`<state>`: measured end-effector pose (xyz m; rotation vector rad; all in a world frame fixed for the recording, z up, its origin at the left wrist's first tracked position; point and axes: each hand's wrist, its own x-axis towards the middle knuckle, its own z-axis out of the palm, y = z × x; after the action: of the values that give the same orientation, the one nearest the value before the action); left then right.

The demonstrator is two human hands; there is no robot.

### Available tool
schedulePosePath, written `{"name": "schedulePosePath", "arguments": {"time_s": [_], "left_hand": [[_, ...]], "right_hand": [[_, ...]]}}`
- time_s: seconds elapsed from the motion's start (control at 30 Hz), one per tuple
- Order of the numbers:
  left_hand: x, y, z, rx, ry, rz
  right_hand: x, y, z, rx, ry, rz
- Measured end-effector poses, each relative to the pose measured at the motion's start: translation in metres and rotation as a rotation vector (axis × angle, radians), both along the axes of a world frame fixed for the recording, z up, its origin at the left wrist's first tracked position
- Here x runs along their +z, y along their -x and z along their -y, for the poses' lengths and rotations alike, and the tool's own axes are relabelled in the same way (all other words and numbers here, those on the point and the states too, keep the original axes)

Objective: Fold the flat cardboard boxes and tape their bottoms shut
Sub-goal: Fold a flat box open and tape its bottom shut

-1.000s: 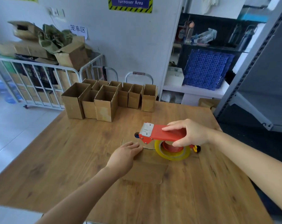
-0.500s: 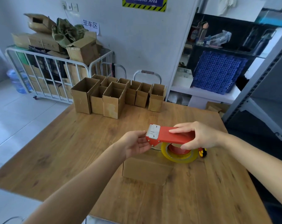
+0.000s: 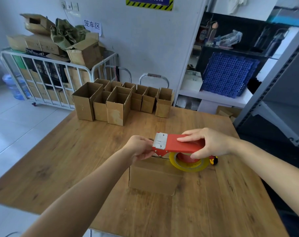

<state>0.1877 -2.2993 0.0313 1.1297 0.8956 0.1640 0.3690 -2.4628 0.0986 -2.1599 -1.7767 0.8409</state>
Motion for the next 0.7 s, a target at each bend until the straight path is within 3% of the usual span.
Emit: {"name": "schedulePosePath", "arguments": {"time_s": [0.13,0.7], "left_hand": [[0.001,0.002,-0.011,-0.037,-0.166,-0.102],[-0.025,0.042,-0.052,0.112,-0.168,-0.196]], "right_hand": [[0.012,0.006,-0.009,0.063,0.059,0.097],[0.031,0.008,-0.043,0.116,0.154,0.288]]}}
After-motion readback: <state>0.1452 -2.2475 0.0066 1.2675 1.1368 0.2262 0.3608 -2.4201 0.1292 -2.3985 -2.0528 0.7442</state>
